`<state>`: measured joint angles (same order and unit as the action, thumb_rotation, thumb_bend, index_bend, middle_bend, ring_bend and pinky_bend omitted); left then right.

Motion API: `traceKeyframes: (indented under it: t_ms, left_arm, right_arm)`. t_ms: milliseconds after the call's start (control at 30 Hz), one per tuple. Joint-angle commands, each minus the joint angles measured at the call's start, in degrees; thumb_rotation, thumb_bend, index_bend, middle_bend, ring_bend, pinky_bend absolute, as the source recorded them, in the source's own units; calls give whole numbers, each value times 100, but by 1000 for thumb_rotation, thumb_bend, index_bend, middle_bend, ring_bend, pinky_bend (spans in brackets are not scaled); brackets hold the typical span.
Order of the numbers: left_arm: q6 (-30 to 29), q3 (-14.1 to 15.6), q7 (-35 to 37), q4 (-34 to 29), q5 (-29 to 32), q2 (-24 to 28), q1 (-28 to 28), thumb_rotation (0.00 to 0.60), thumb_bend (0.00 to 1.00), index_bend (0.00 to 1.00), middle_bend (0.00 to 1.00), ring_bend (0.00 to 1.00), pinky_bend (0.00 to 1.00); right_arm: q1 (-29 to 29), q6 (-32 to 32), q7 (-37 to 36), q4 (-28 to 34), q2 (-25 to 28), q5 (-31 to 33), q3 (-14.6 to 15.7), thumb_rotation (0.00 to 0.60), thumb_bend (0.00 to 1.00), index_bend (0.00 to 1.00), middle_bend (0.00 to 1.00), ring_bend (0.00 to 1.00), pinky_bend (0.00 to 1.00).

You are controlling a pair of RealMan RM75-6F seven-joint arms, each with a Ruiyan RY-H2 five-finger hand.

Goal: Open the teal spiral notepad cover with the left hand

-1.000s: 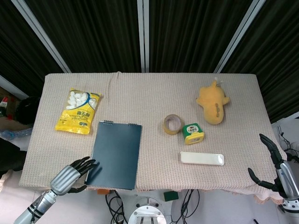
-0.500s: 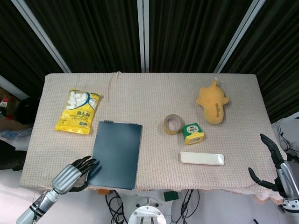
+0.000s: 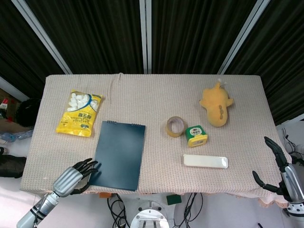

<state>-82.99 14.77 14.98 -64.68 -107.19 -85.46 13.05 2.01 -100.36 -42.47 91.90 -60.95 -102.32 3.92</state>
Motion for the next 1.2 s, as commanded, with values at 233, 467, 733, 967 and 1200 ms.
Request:
traceKeyframes:
  t_ms: [233,467,733,967,1200]
  left_arm:
    - [83,-49,15,33,109,-63,13,600,362,385,135,72,232]
    - [116,-111,-16,11,206,-110,7,600,375,451,148,72,232]
    - [40,-196,-69,66,230,-211,8,600,385,571,189,77,239]
    - [-78,-278,-29,122,240,-281,20,600,402,696,233,105,275]
    - [-195,-306,67,-72,186,-169,81,600,403,747,254,115,286]
  right_arm:
    - [13,28,4,20,7,-5,-7,600,345,0,0,0,0]
    - [10,25,18,38,24,-17,-6,600,345,0,0,0,0]
    - [4,14,-11,26,31,-8,-13,600,345,0,0,0,0]
    - [0,17,-56,-33,11,17,-20,600,345,0,0,0,0]
    - [-8,10,-105,-93,-7,39,-28,600,345,0,0,0,0]
